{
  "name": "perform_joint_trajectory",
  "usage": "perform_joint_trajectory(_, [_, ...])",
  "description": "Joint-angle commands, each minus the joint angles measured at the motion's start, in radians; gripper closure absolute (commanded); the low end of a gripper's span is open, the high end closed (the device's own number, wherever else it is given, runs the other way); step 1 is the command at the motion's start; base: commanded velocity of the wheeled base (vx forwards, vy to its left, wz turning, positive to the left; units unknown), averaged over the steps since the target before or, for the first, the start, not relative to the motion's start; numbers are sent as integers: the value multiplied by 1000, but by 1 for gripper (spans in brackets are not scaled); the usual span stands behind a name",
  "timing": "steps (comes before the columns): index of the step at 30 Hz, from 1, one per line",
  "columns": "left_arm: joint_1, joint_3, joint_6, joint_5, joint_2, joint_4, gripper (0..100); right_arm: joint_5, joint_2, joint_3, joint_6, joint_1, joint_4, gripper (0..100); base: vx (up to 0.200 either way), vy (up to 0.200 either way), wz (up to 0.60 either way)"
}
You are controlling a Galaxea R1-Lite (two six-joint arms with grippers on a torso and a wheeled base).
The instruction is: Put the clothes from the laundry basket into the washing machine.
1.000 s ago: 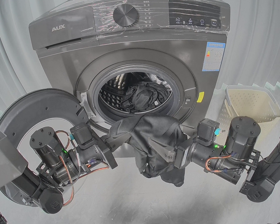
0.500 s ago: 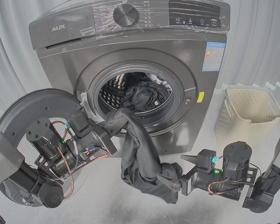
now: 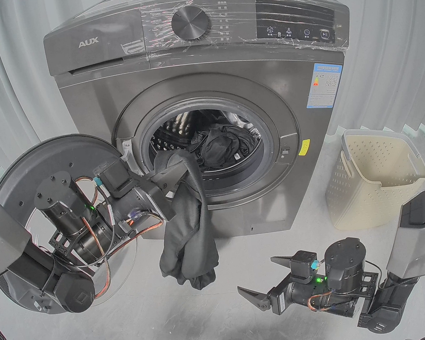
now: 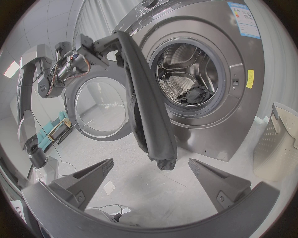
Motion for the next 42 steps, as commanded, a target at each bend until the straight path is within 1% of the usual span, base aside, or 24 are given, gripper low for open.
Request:
perform_joint_trajectory(1, [-9,-21,3,9,-5,13,100,0,47,-35,-2,14,-4,0,0,0,0])
perform_joint_trajectory(6, [-18,-39,7,28,-5,35,100,6,62,-68,-2,28,-21,0,0,0,0])
perform_joint_trajectory(7, [-28,-50,7,45,-5,41,100,31,66,-68,-2,39,-44,0,0,0,0])
perform_joint_trajectory(10, [-29,-62,10,50,0,58,100,68,72,-61,4,60,-65,0,0,0,0])
perform_joint_trajectory(15, [-28,-102,13,56,7,99,100,101,81,-68,13,88,-68,0,0,0,0])
perform_joint_trajectory(18, [-31,-142,13,82,9,133,100,112,92,-87,12,102,-70,0,0,0,0])
perform_joint_trajectory(20, [-34,-159,13,88,9,150,100,115,108,-111,15,109,-70,0,0,0,0])
perform_joint_trajectory(22, [-37,-174,13,88,7,162,100,132,122,-134,30,117,-70,0,0,0,0])
perform_joint_trajectory(23, [-37,-180,13,88,7,168,100,147,122,-156,59,123,-59,0,0,0,0])
perform_joint_trajectory(24, [-37,-182,13,90,9,173,100,154,122,-179,84,125,-50,0,0,0,0])
perform_joint_trajectory(25, [-38,-182,13,90,7,176,100,155,124,-202,101,125,-39,0,0,0,0])
perform_joint_trajectory(26, [-38,-182,13,88,7,176,100,157,125,-216,107,123,-28,0,0,0,0])
perform_joint_trajectory(27, [-38,-182,13,88,7,176,100,158,127,-246,113,115,12,0,0,0,0])
perform_joint_trajectory(30, [-38,-180,13,90,7,177,100,158,158,-319,114,103,82,0,0,0,0])
perform_joint_trajectory(31, [-38,-180,13,90,7,177,100,157,182,-343,114,94,87,0,0,0,0])
perform_joint_trajectory(32, [-38,-180,13,90,7,177,100,157,182,-343,114,94,87,0,0,0,0])
perform_joint_trajectory(34, [-38,-179,13,96,6,177,100,147,259,-430,111,66,98,0,0,0,0])
perform_joint_trajectory(35, [-38,-177,13,96,6,176,100,147,260,-435,111,66,99,0,0,0,0])
perform_joint_trajectory(36, [-38,-176,13,96,4,177,100,144,286,-475,110,62,99,0,0,0,0])
perform_joint_trajectory(42, [-38,-176,13,96,0,177,100,120,342,-559,108,57,116,0,0,0,0])
